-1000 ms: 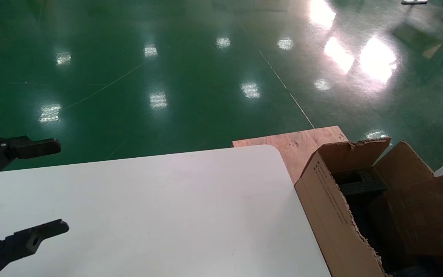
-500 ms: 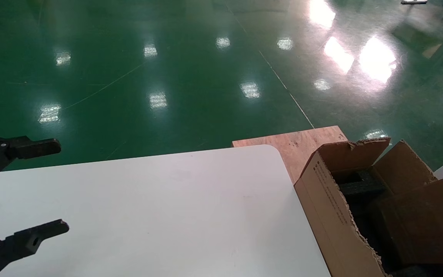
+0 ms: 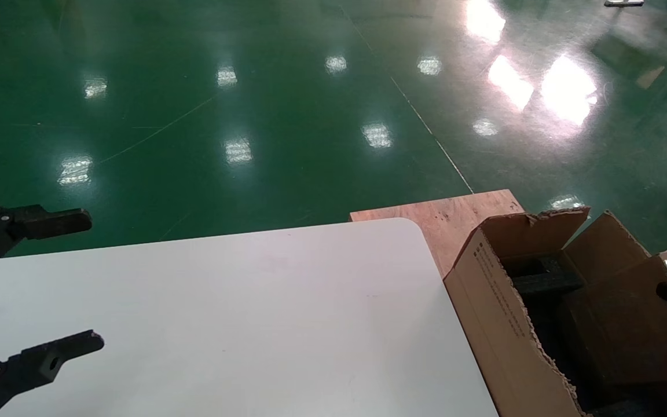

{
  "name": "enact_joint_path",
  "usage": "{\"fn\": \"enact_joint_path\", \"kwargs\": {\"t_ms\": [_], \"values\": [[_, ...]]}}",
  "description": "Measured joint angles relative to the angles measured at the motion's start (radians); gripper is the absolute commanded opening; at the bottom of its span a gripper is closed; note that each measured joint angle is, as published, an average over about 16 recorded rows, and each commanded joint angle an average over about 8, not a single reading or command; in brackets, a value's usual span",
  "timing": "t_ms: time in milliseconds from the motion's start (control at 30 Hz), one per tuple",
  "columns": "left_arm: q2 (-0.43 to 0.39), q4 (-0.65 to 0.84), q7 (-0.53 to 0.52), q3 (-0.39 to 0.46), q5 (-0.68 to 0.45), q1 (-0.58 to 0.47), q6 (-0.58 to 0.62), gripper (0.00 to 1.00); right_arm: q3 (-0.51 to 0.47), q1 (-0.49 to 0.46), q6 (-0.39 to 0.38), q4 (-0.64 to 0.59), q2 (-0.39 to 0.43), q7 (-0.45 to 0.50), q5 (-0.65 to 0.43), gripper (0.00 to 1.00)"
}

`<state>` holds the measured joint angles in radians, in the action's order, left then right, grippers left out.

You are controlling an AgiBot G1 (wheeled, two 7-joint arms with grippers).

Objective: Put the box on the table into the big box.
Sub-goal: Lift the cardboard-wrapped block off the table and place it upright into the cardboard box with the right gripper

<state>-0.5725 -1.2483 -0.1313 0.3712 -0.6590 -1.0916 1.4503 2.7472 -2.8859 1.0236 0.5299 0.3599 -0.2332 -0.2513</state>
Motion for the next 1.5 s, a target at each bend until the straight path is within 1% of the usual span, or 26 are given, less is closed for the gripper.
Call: {"fn": "enact_joint_path", "kwargs": {"t_ms": [400, 700, 1033, 1500], "values": [[0.000, 0.000, 0.000, 0.000, 0.000, 0.000, 0.000, 1.00, 0.053, 0.003, -0.179, 0.096, -0.023, 0.018, 0.012, 0.00], [0.000, 0.000, 0.000, 0.000, 0.000, 0.000, 0.000, 1.00, 0.072, 0.003, -0.268, 0.178, -0.030, 0.036, 0.017, 0.00], [0.000, 0.000, 0.000, 0.000, 0.000, 0.000, 0.000, 1.00, 0.078, 0.006, -0.313, 0.215, -0.027, 0.048, 0.021, 0.00], [0.000, 0.000, 0.000, 0.000, 0.000, 0.000, 0.000, 1.00, 0.081, 0.006, -0.314, 0.224, -0.007, 0.057, 0.015, 0.00]]}}
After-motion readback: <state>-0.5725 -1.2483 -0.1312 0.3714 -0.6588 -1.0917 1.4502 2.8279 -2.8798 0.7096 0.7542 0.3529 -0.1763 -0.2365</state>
